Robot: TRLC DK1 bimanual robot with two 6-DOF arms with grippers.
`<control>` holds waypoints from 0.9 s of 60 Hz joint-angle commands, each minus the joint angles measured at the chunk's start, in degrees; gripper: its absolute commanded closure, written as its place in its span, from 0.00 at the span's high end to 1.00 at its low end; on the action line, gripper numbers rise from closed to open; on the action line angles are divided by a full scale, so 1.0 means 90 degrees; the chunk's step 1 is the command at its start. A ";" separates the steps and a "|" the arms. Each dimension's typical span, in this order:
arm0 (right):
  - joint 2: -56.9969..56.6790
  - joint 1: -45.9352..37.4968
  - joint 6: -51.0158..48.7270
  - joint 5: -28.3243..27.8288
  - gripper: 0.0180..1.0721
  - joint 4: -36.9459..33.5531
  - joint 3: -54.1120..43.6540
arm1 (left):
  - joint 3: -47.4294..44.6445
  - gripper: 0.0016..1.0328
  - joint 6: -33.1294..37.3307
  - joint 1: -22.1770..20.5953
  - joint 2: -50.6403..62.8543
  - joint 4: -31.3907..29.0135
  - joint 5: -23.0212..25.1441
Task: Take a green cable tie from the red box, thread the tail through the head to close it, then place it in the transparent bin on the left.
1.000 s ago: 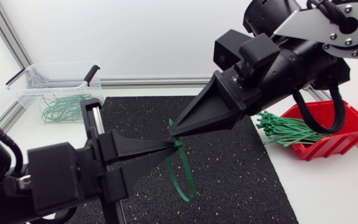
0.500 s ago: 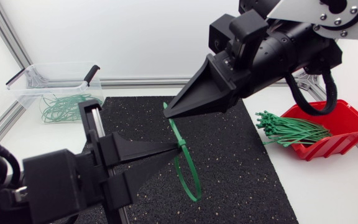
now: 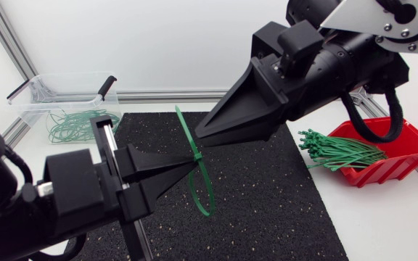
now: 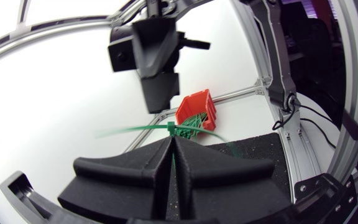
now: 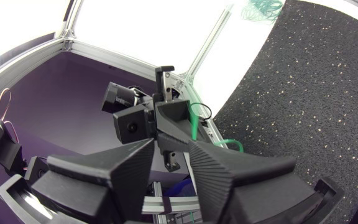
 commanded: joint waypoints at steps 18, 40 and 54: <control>-0.0740 0.0031 -0.0923 0.3521 0.96 0.1114 -0.1150 | 0.0952 0.04 -0.1673 0.2756 0.0294 -0.0582 0.0157; -0.0682 -0.0047 -0.1421 0.6597 0.96 0.1378 -0.1199 | 0.2944 0.04 -0.2181 0.5812 0.2462 -0.0387 0.0157; -0.1033 0.0099 -0.1402 0.6900 0.96 0.1378 -0.1433 | 0.5249 0.04 -0.2630 0.6847 0.4249 -0.1158 -0.0292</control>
